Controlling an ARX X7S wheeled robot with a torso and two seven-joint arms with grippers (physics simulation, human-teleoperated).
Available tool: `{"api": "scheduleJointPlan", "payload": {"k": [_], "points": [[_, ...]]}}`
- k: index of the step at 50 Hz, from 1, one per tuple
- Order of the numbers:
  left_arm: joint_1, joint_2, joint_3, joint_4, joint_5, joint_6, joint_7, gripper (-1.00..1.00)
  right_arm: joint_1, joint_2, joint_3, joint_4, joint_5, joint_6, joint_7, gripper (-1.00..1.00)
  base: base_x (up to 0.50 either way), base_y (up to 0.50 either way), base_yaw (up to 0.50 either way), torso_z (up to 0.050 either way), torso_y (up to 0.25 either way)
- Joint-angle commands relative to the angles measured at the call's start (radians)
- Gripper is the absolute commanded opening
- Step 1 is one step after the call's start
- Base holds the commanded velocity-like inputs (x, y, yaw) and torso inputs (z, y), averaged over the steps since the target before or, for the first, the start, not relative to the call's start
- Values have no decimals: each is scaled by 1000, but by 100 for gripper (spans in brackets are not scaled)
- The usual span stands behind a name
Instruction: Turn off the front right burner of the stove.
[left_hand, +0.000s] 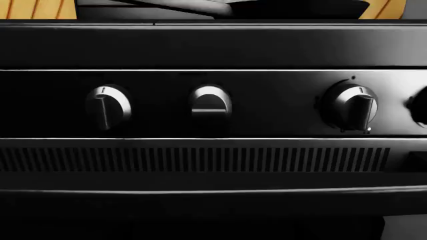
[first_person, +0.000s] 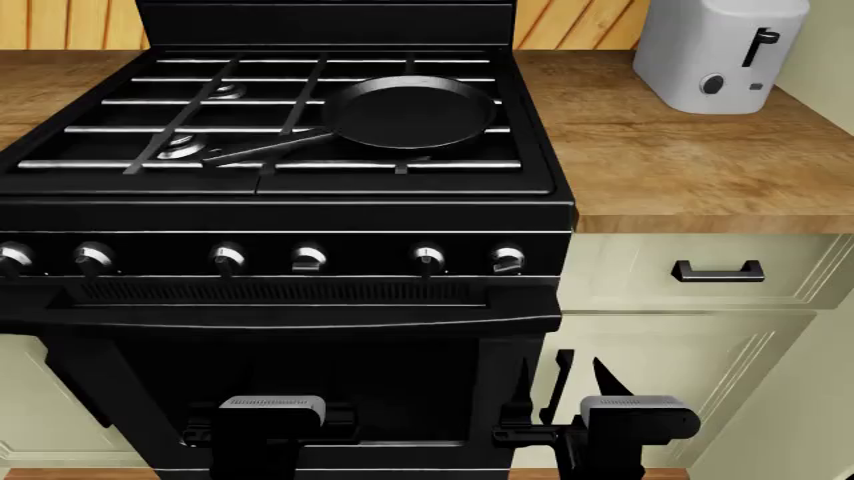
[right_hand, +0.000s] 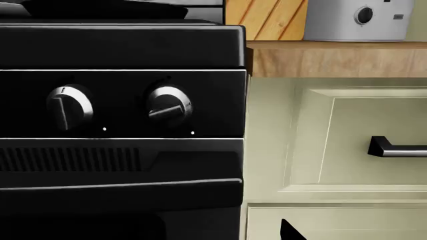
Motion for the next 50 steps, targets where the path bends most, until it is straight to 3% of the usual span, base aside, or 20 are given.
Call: {"api": "scheduleJointPlan", "payload": {"k": [1,9,45,50], "points": [[-5,-16,17,-6,-18,-1,-18,100,1,15,-22,8,10,-3,22,100,0,0,0,0,0],[-8,-40,47,4,-53,-50,-43,100,22,43,-42,20,45,38,48,100,0,0,0,-4,11],[12,-98,144,14,-31,-34,-117,100,28,107,-104,-1,41,38,123,100,0,0,0,-46,178],[19,-103,154,22,-37,-30,-119,100,24,116,-111,-10,28,29,138,100,0,443,0,-7,20]]}}
